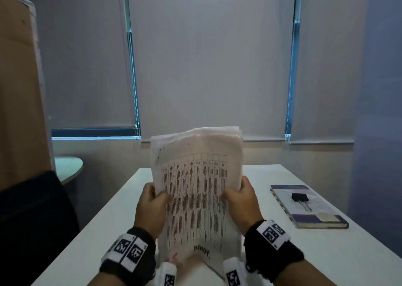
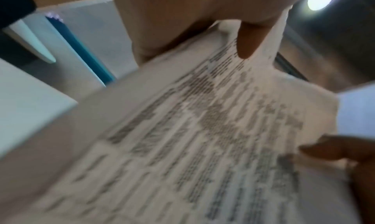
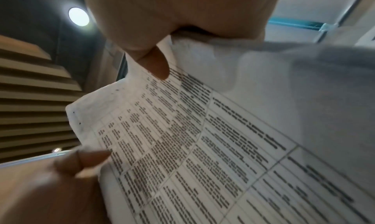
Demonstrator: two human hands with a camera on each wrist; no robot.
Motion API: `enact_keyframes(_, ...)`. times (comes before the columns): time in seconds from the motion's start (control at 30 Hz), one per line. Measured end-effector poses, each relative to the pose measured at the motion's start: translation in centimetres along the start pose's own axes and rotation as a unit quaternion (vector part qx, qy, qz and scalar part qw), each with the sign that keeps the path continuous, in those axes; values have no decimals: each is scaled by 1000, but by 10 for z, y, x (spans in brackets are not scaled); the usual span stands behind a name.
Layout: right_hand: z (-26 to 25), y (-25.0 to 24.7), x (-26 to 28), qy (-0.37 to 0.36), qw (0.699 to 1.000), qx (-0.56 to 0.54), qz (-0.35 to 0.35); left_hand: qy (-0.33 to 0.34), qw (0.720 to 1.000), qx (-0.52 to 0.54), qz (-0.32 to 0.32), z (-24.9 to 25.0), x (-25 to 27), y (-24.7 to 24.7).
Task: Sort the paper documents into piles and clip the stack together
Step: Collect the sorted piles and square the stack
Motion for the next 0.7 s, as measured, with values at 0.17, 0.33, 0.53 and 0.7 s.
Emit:
enact_keyframes(0.17,-28,-6,-9,-65,996,-40,43,16,999,34,37,18,6,4)
enact_keyframes(0.33,-42,1,-9,-102,993,-11,66,23,996,64,51,23,-3,18)
enact_keyframes(0.53,-3,11,10,-51,995,48,67,-18,999,10,41,-9,-3,25)
enact_keyframes(0.7,-10,-3,-3,-40,999,19,31,-31,999,-20,26,4,-9,14)
Point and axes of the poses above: each hand's wrist, its own x-axis away from the middle knuckle, its own y-axis out of the palm, z = x × y, the point moved 3 cm from there along -x, towards the middle knuckle, and after that the axes turned 6 degrees about -z, right-handed, at the moved point
